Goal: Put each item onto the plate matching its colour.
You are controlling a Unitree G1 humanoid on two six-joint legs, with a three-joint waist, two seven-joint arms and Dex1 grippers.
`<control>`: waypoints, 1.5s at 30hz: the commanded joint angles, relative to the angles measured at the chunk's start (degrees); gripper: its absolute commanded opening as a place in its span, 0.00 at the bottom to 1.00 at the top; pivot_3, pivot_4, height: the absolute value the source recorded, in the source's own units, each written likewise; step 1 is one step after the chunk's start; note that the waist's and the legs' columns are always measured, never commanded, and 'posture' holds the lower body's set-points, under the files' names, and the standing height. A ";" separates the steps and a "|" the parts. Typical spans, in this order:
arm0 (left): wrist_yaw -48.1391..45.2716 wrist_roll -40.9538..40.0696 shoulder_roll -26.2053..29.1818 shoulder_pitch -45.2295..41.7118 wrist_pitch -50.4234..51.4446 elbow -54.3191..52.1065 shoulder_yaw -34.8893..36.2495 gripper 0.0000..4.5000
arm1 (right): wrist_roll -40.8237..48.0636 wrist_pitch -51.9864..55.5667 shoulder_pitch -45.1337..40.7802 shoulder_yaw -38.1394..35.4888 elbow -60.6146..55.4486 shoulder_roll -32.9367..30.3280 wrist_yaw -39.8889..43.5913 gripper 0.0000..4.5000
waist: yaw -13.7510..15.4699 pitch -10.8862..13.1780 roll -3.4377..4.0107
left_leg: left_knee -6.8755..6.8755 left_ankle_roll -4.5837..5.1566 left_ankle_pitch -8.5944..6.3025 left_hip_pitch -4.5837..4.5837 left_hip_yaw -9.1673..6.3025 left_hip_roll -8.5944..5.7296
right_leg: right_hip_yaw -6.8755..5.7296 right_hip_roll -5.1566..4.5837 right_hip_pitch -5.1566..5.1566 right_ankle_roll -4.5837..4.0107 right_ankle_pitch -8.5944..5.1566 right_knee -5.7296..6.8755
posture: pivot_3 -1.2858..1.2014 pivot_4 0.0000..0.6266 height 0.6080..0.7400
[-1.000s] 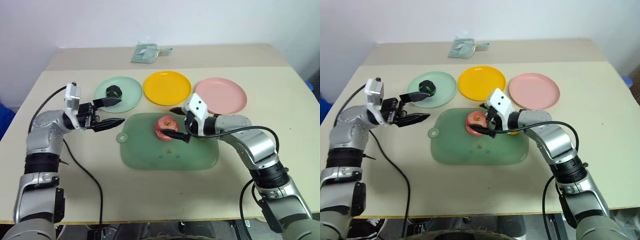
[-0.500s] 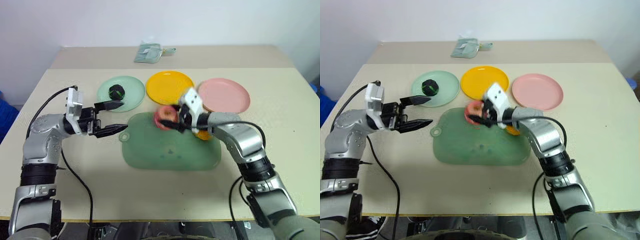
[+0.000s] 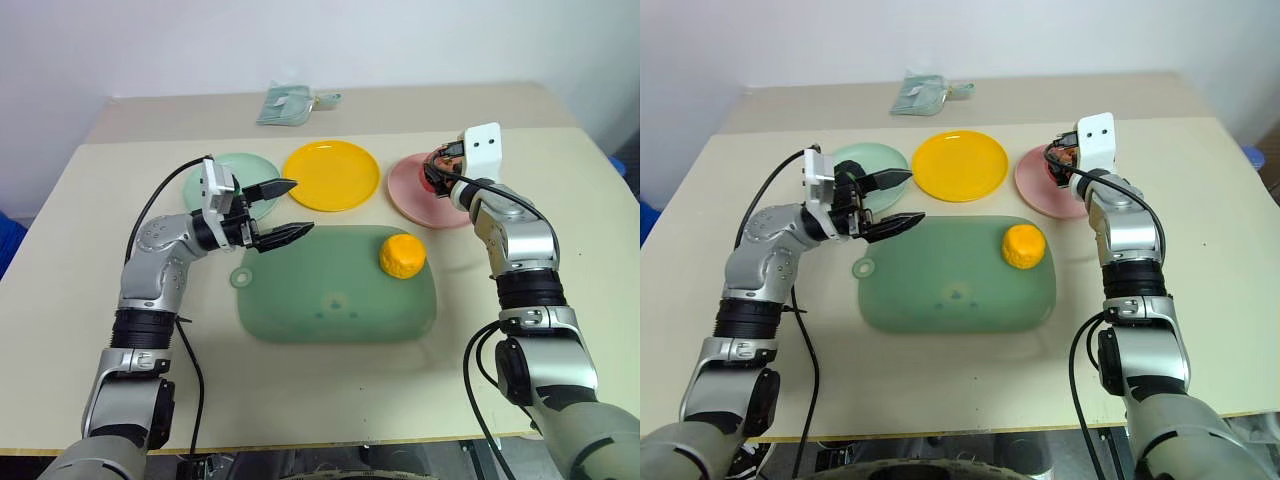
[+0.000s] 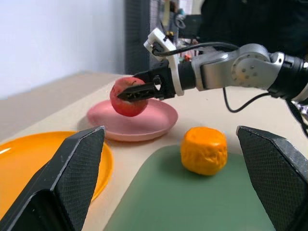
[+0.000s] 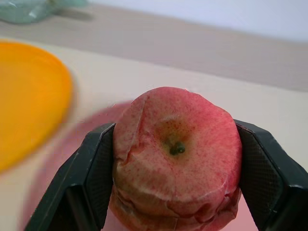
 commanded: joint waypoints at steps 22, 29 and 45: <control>-11.63 -10.28 10.01 8.68 11.81 -13.43 0.91 1.00 | 20.28 8.99 17.53 2.35 -33.94 -17.70 38.61 0.99 | 1.57 0.00 0.00 | 0.21 0.44 -0.28 0.02 0.21 0.07 | 0.26 0.06 0.05 0.09 0.11 -0.08 | 0.52 0.24 1.00; -10.79 -10.59 10.33 6.97 13.58 -13.54 -0.07 1.00 | 19.02 9.13 21.11 4.90 -34.35 -20.03 41.16 0.99 | 1.60 0.01 -0.01 | 0.17 0.43 -0.28 0.01 0.23 0.10 | 0.26 0.07 0.04 0.08 0.11 -0.11 | 0.52 0.24 1.00; -10.12 -9.13 10.31 7.99 9.86 -9.85 2.15 1.00 | 13.89 4.80 19.59 7.65 -32.93 -16.51 39.30 0.64 | 1.51 0.00 -0.02 | 0.19 0.42 -0.28 0.01 0.25 0.10 | 0.26 0.07 0.04 0.08 0.11 -0.11 | 0.52 0.24 1.00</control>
